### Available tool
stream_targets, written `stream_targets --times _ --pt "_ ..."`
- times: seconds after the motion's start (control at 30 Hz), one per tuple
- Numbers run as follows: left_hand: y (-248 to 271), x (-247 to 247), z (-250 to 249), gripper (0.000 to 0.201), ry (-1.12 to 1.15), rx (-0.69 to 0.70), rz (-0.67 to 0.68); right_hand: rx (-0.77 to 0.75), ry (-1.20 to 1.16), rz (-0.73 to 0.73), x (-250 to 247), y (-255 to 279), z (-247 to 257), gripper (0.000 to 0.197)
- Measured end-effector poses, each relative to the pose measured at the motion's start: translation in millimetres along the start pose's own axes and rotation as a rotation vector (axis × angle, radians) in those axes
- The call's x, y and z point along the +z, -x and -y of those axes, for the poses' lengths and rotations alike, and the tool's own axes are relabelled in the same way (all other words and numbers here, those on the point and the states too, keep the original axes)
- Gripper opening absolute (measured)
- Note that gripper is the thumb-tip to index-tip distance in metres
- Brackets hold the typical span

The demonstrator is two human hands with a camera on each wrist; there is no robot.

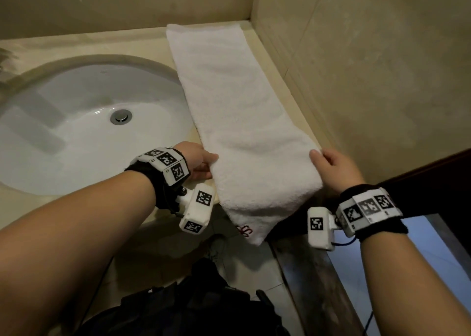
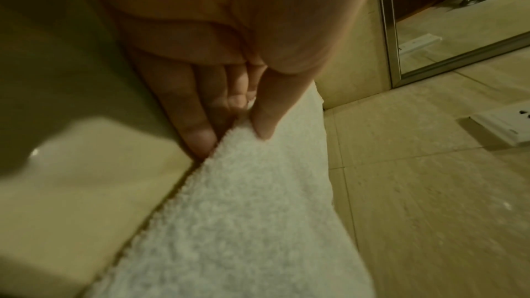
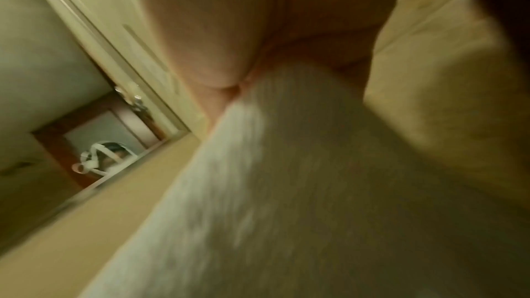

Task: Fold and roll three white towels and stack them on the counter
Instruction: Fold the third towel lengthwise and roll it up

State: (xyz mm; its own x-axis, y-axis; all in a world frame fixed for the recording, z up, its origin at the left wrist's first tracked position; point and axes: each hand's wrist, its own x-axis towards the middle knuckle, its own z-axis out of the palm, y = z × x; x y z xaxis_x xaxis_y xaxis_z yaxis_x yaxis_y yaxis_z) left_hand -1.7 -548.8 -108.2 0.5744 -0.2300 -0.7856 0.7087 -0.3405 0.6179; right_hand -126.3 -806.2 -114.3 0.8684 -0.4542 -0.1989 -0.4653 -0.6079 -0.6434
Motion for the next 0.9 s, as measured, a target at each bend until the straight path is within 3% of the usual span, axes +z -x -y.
stream_targets --times 0.13,0.23,0.37,0.5,0.63,0.77,0.9 --pt "3 1 1 0.009 0.016 0.016 -0.008 0.082 0.068 0.244 4 13 -19 0.023" --pt "2 2 0 0.008 -0.018 0.032 -0.018 0.107 0.102 0.159 8 11 -21 0.022" --pt "3 0 -2 0.005 -0.075 0.028 -0.033 0.202 0.279 0.241 16 9 -25 0.019" --pt "5 -5 -4 0.015 -0.072 0.022 -0.052 0.262 0.26 0.131 15 10 -24 0.013" --pt "6 -6 -6 0.01 -0.089 -0.026 -0.009 0.238 0.231 0.197 11 9 -16 0.018" --pt "-4 -10 -18 0.019 -0.045 -0.003 -0.044 0.19 0.106 0.151 10 -27 12 0.031" --pt "-21 -19 -40 0.017 -0.018 0.04 -0.087 0.204 0.275 0.16 14 -74 38 0.024"
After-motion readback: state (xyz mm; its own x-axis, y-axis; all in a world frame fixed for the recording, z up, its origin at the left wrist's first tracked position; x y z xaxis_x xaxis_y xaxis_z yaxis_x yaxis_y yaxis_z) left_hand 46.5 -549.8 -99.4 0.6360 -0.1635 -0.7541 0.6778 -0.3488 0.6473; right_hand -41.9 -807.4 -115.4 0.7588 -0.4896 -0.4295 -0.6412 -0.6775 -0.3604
